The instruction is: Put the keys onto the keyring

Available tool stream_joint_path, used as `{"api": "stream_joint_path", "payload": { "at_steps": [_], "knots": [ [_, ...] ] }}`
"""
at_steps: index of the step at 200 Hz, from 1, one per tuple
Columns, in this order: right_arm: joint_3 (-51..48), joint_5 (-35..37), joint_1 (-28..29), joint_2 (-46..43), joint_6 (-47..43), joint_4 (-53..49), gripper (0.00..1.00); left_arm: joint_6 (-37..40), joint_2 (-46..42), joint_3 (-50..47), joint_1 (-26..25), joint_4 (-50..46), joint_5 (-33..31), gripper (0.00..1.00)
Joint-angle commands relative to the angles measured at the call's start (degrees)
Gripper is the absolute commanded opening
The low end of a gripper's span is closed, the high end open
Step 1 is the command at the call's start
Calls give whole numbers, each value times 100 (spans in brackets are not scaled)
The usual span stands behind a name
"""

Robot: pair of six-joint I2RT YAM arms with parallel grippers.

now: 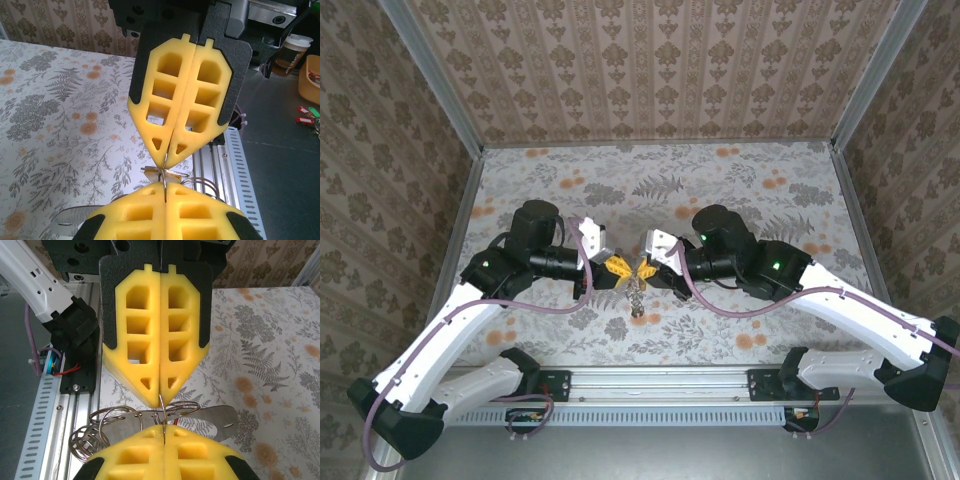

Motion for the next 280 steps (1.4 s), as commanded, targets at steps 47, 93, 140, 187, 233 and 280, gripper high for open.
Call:
{"api": "stream_joint_path", "payload": {
  "at_steps": [47,93,140,187,233,280],
  "knots": [
    [48,398,264,25,-261,121,0,-186,28,46,34,277,257,0],
    [78,718,461,25,-408,101,0,-239,58,60,39,283,224,0],
    [12,1280,737,19,-692,66,0,-365,92,75,47,365,235,0],
    [-318,2035,996,-142,-934,352,0,-616,88,79,50,687,401,0],
    [-681,2339,1058,-405,-1077,733,10,-752,77,39,47,867,436,0],
    [-835,2339,1056,-484,-1060,921,23,-854,43,23,45,1025,464,0]
  ]
}}
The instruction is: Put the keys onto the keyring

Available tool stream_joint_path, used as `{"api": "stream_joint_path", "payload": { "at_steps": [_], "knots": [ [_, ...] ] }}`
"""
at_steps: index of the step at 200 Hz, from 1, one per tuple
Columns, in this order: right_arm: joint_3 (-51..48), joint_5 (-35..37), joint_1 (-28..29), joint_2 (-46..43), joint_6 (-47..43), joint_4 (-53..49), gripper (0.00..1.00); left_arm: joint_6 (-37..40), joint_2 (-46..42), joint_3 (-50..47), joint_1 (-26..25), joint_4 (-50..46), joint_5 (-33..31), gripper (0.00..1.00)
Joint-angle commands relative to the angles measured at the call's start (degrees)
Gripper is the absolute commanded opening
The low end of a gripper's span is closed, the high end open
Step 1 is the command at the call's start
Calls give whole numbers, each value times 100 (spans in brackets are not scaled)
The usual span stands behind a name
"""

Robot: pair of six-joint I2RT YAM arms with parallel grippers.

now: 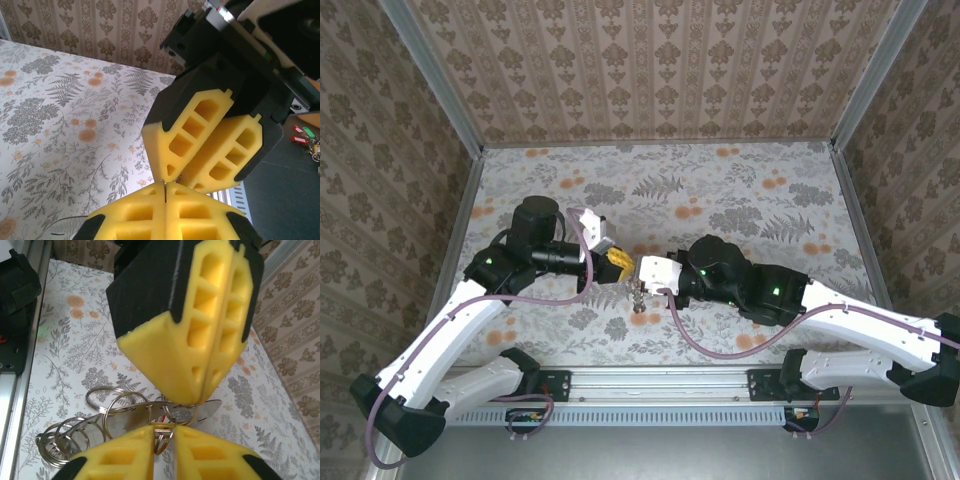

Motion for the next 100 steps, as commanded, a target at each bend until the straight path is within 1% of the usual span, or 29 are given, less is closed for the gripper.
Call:
{"api": "stream_joint_path", "payload": {
  "at_steps": [1,13,66,100],
  "knots": [
    [-140,90,50,-80,-27,211,23,-166,-76,26,1,509,355,0],
    [-158,90,50,-110,-23,233,25,-185,-86,14,-3,535,354,0],
    [-332,163,76,-400,63,205,26,-256,-150,-35,-3,673,337,0],
    [-397,241,76,-782,363,117,27,-241,-218,-53,-3,687,320,0]
  ]
}}
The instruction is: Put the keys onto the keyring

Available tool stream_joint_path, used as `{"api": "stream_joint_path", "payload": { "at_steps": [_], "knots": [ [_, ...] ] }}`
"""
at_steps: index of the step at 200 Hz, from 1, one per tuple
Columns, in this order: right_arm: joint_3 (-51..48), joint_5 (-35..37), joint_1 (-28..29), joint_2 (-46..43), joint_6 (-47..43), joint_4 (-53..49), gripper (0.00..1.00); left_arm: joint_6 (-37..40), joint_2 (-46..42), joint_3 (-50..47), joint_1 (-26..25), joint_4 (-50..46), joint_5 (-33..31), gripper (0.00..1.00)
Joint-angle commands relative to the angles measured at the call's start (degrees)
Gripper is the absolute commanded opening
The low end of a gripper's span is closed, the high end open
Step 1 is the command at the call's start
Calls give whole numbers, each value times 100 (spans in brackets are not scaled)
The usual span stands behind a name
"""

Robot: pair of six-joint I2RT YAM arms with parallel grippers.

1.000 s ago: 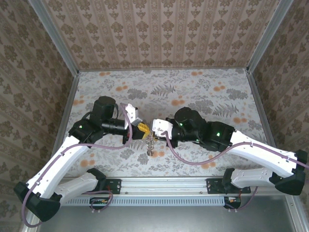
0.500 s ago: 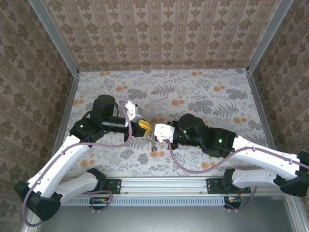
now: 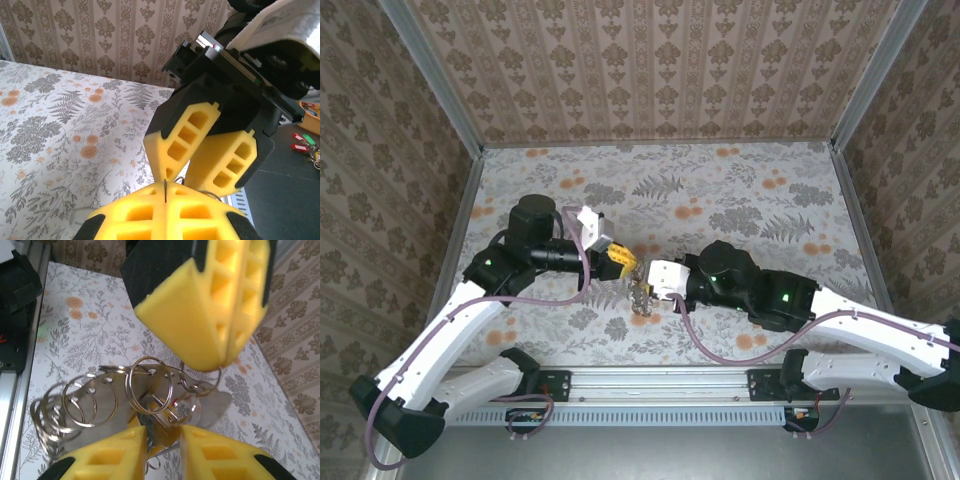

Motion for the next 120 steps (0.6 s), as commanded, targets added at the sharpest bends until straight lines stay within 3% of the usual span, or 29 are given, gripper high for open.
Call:
{"api": "stream_joint_path", "payload": {
  "at_steps": [1,47,71,120],
  "knots": [
    [-65,155,43,-361,311,33,27,-93,-160,-25,1,243,208,0],
    [-196,-284,9,-1045,676,473,31,-14,-376,-129,-7,324,155,0],
    [-21,-461,-225,-916,827,522,28,-65,-551,-216,-93,449,81,0],
    [305,-2674,-1045,-269,1502,778,28,-152,-879,-338,-302,841,-191,0]
  ]
}}
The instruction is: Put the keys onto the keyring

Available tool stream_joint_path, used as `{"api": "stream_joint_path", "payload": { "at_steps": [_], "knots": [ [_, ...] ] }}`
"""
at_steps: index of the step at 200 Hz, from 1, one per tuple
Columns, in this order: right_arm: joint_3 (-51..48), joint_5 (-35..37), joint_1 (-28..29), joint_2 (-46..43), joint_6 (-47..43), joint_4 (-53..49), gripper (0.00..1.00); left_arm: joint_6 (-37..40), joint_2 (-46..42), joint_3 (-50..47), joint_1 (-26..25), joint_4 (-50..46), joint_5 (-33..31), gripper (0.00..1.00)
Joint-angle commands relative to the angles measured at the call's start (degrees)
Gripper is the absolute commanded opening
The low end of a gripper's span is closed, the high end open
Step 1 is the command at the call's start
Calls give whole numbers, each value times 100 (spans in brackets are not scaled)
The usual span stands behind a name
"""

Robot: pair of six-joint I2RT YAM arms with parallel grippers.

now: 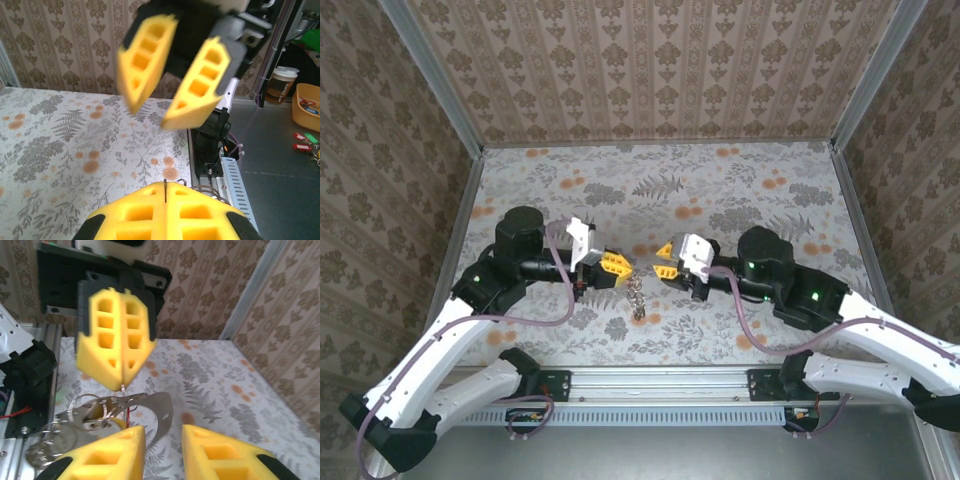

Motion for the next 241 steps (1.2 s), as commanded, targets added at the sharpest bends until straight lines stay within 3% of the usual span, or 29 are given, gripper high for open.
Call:
{"api": "stream_joint_path", "payload": {
  "at_steps": [1,56,89,175,241],
  "knots": [
    [239,-1392,-224,195,453,229,28,-147,-242,-59,-92,528,-82,0],
    [212,-2312,-337,235,361,376,30,-639,-494,-419,-172,1558,-239,0],
    [72,-2157,-331,217,407,700,29,-891,-525,-581,-313,2065,-331,0],
    [-284,-1626,-404,-194,474,1266,30,-933,-560,-573,-347,2105,-304,0],
    [-78,-2009,-666,147,526,1062,30,-909,-481,-468,-362,2018,-204,0]
  ]
}}
